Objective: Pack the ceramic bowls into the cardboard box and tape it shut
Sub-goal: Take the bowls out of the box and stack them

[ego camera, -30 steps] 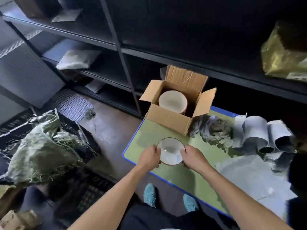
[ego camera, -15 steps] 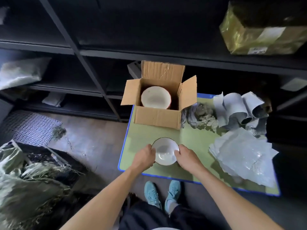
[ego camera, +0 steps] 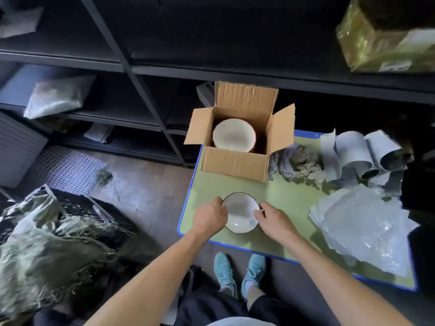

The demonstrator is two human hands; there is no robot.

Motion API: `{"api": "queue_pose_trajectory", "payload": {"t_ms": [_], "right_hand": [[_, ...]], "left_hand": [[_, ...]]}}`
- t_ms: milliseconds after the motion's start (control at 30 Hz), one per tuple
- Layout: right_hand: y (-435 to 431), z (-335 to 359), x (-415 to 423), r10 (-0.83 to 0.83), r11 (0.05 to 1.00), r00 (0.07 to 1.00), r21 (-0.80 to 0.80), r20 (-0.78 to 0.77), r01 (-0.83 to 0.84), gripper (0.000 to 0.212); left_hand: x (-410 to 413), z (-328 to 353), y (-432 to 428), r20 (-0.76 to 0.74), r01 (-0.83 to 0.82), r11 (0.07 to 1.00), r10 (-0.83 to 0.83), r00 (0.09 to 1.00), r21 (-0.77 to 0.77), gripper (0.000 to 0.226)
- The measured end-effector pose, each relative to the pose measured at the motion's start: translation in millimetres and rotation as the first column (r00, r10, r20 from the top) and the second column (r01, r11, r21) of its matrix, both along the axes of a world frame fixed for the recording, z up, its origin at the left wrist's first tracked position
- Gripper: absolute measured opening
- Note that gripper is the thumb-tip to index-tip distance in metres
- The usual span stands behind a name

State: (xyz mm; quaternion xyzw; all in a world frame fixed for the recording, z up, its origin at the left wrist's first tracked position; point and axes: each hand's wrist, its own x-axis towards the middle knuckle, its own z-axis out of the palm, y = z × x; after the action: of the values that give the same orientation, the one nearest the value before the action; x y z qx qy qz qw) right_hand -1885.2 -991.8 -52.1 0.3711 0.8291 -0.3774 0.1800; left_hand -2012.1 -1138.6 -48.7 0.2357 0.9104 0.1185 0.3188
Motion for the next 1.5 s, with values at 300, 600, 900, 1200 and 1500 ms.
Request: {"api": "queue_pose_trajectory", "payload": {"t_ms": [300,600,900,1200,1500], "right_hand": [[23.2,32.0,3.7,0.297,0.912,0.950,0.323,-0.100,-0.251,0.034],[45.7,97.3,-14.9,0.521,0.710,0.842,0.619,-0.140,-0.336,0.031],[58.1,132.9,-58.6,0.583,0.653,0.792,0.683,-0.180,-0.326,0.031],[58.8,120.1,-108.7,0.448,0.685,0.894,0.650,-0.020,-0.329,0.043],[50.1,99.6,-143.5,0.208,0.746,0.977,0.639,0.049,-0.191,0.023]], "left_hand": [[7.2,48.0,8.9,-0.350,0.023,0.989,0.029,0.936,0.145,0.031],[-5.0,85.1,33.7,-0.641,0.192,0.942,0.032,0.766,0.277,0.020],[-48.6,112.5,46.8,-0.675,0.230,0.964,-0.081,0.733,0.134,0.052],[-106.6,104.3,40.1,-0.625,0.252,0.965,-0.155,0.765,0.070,0.051],[-156.3,76.0,52.8,-0.572,0.392,0.916,-0.279,0.771,0.082,0.060]]}}
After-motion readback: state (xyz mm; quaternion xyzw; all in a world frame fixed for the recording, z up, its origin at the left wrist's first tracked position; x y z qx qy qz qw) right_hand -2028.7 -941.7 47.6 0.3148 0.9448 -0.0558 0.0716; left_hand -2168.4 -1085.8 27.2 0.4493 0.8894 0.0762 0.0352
